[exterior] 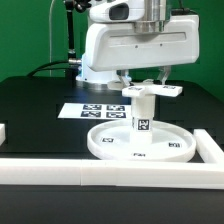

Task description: Assemble round table

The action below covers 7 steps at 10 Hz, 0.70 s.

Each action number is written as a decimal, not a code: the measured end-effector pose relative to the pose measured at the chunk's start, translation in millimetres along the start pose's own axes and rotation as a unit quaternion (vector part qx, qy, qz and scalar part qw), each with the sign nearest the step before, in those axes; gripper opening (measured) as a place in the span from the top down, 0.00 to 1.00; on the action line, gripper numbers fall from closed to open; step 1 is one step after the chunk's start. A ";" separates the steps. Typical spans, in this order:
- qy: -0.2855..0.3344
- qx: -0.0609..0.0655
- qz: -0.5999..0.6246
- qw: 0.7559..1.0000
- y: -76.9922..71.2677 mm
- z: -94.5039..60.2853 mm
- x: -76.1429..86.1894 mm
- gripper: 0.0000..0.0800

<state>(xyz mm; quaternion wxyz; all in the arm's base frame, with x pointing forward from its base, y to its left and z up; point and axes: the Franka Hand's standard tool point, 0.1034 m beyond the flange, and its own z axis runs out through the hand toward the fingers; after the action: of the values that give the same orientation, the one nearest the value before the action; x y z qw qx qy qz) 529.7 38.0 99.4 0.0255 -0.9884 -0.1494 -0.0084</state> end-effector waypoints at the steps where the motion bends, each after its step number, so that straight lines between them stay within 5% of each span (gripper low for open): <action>1: 0.000 0.000 0.000 1.000 0.0 0.0 0.0 0.43; 7: 0.000 0.000 0.001 1.000 0.0 0.0 0.0 0.43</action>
Offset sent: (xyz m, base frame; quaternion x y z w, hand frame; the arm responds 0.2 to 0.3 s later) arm 0.0000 0.0000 0.0000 0.0000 0.0000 0.0000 1.0000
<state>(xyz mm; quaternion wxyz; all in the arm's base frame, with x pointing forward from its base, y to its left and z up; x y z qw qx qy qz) 529.7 38.0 99.4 0.0255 -0.9885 -0.1489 -0.0084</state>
